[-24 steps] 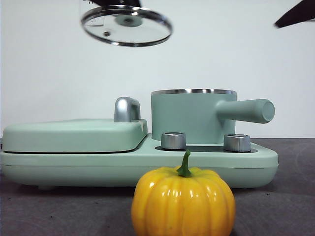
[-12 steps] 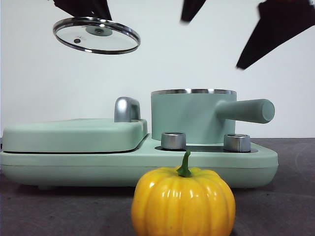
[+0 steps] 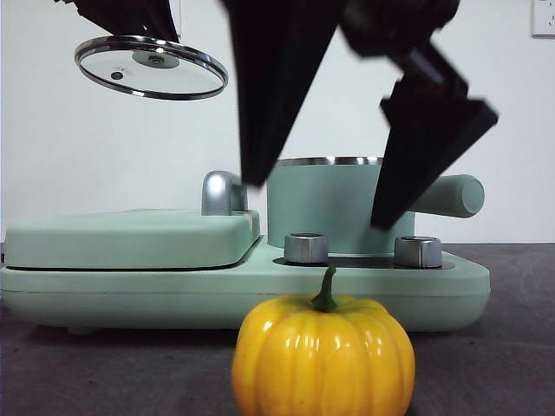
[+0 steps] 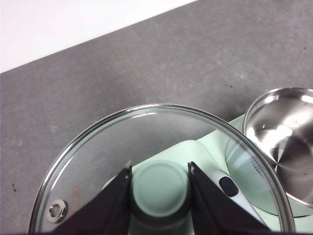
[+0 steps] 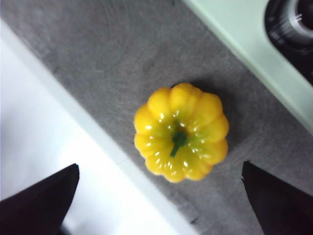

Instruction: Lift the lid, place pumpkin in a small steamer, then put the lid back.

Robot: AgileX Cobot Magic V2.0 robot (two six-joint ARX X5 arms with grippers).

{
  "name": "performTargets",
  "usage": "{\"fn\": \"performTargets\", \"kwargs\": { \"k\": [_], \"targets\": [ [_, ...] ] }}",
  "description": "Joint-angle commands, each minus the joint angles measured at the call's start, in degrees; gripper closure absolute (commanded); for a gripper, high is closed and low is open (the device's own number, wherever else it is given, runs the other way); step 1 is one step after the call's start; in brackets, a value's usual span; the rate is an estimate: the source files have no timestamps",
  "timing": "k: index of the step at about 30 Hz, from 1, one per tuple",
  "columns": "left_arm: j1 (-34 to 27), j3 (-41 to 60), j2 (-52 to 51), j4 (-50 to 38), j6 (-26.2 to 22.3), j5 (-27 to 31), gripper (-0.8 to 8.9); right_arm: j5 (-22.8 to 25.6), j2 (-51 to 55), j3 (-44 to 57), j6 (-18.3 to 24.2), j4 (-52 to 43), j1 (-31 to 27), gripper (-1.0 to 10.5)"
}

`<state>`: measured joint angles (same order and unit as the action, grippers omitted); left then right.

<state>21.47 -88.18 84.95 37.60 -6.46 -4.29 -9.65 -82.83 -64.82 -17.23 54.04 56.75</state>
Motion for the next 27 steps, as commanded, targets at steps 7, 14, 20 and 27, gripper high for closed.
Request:
{"fn": "performTargets", "kwargs": {
  "k": [7,14,20,27],
  "targets": [
    [0.07,-1.44,-0.39,-1.36,-0.11,0.02,7.99,2.4,-8.2,-0.92,-0.09,-1.75,1.25,3.5],
    [0.07,-1.44,-0.39,-1.29,0.04,0.02,7.99,2.38,-11.72,-0.9,0.9,-3.19,1.25,3.5],
    [0.07,-1.44,-0.39,-1.27,0.04,0.02,7.99,1.97,-13.38,-0.9,1.18,-4.72,1.29,3.5],
    [0.07,-1.44,-0.39,-1.29,0.04,0.02,7.99,2.19,-15.47,-0.9,1.22,-5.03,1.53,3.5]
  ]
}}
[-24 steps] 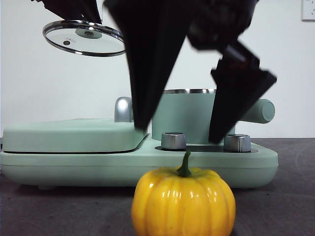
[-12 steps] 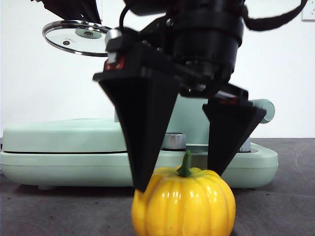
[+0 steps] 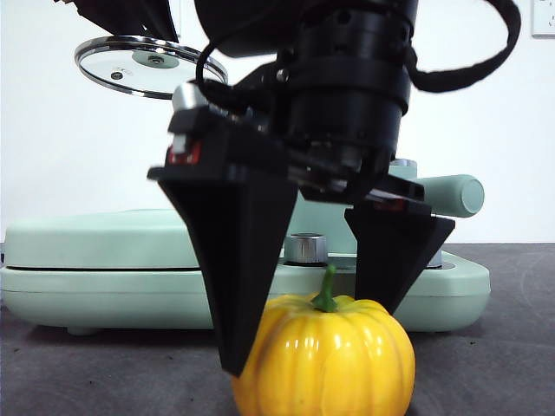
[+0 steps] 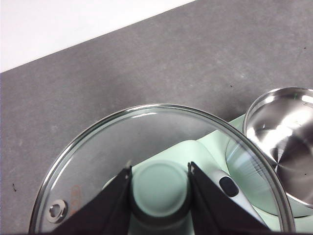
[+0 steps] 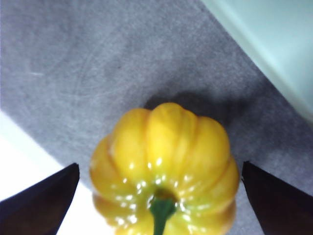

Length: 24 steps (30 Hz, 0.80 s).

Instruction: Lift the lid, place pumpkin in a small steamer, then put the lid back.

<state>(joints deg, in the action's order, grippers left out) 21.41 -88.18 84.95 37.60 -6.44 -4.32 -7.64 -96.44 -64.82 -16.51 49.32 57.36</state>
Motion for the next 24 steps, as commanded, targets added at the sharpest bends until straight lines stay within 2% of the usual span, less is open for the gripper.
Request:
{"fn": "performTargets", "kwargs": {
  "k": [1,7,17,21,24],
  "targets": [
    [0.13,-1.44,-0.39,-1.31,0.02,0.04,7.99,0.17,-2.25,-0.9,0.48,-0.35,0.98,3.5],
    [0.13,-1.44,-0.39,-1.31,0.0,0.04,7.99,0.15,-2.8,-0.87,0.44,-0.7,1.14,3.6],
    [0.13,-1.44,-0.39,-1.31,0.0,0.04,7.99,0.2,-2.8,-0.87,0.46,0.92,1.11,5.9],
    [0.13,-1.44,-0.39,-1.27,0.0,0.04,7.99,-0.52,-2.78,-1.14,0.44,1.33,1.11,5.9],
    [0.13,-1.44,-0.39,-1.29,0.0,0.04,7.99,-1.36,-2.78,-3.87,0.57,5.29,0.37,5.9]
  ]
}}
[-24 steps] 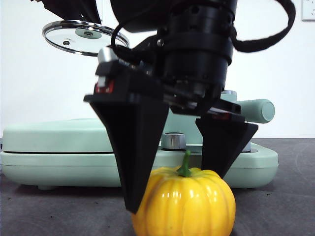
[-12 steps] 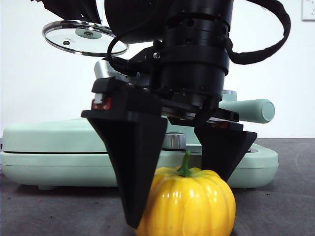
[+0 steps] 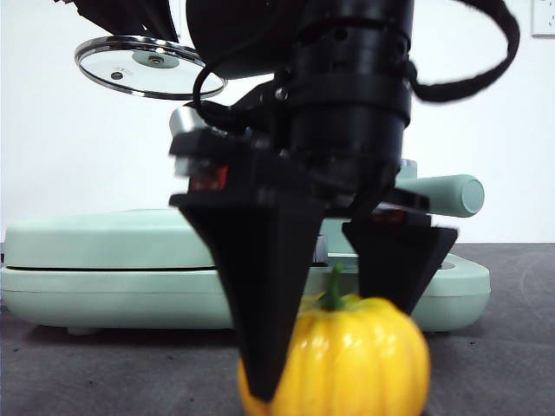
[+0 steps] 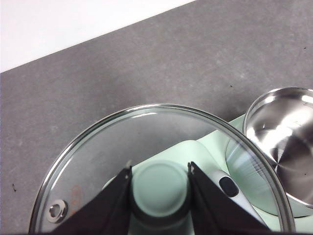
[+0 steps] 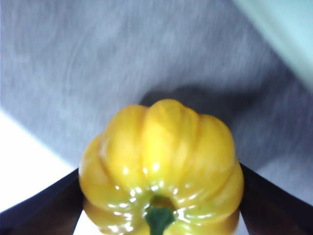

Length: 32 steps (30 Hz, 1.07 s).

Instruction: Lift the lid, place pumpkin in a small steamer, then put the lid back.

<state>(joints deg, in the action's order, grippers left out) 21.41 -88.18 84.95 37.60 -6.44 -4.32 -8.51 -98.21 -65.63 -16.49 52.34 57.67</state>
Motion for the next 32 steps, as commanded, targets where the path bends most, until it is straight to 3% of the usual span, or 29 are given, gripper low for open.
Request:
{"fn": "performTargets", "kwargs": {
  "k": [1,9,20,32],
  "targets": [
    [0.13,-1.44,-0.39,-1.29,0.0,0.04,7.99,-0.42,-1.01,-4.76,0.98,4.55,-0.37,5.9],
    [0.13,-1.44,-0.39,-1.42,0.04,0.04,7.99,4.68,-1.01,-21.68,6.82,17.73,-5.03,5.9],
    [0.15,-1.44,-0.39,-1.4,0.46,0.02,7.99,4.46,-3.17,-41.83,12.94,19.71,-16.92,5.9],
    [0.26,-1.44,-0.39,-1.57,1.09,0.02,7.99,3.85,-16.74,-54.9,16.92,22.36,-26.64,5.9]
  ]
}}
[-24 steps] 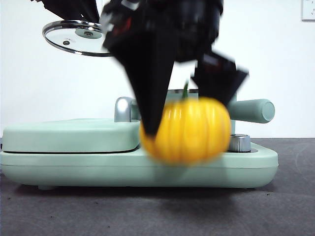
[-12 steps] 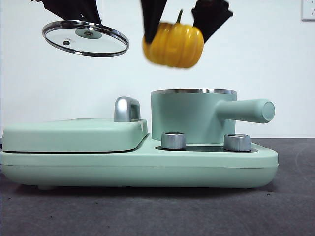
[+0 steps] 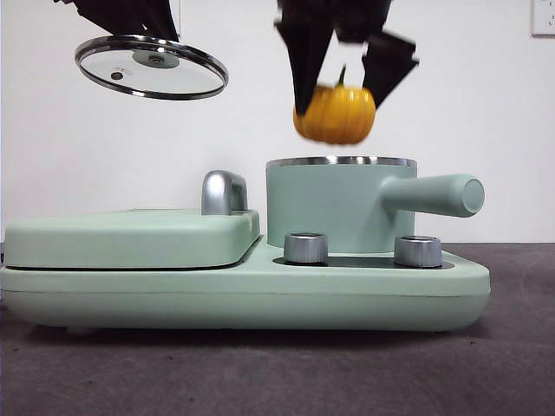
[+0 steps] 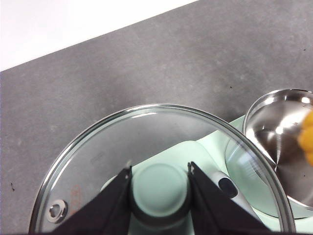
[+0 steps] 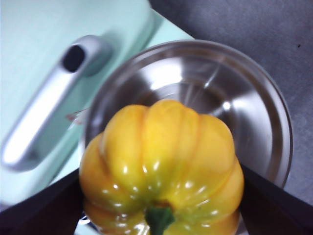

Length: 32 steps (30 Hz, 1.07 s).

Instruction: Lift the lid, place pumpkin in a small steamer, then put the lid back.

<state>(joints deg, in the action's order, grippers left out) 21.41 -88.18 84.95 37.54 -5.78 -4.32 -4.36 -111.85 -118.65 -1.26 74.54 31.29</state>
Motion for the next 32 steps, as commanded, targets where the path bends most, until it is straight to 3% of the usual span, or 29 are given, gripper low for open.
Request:
{"fn": "performTargets", "kwargs": {
  "k": [1,14,32],
  "targets": [
    [0.26,-1.44,-0.39,-1.51,0.44,0.02,7.99,-0.39,-3.98,-1.9,1.92,0.24,-0.57,5.9],
    [0.24,-1.42,-0.39,-1.77,0.44,0.02,7.99,-0.15,-12.02,-1.88,3.28,0.98,-1.49,5.9],
    [0.26,-1.42,-0.39,-2.01,0.44,0.02,7.99,-0.13,-13.2,-1.88,3.41,0.44,-1.46,5.8]
  ]
}}
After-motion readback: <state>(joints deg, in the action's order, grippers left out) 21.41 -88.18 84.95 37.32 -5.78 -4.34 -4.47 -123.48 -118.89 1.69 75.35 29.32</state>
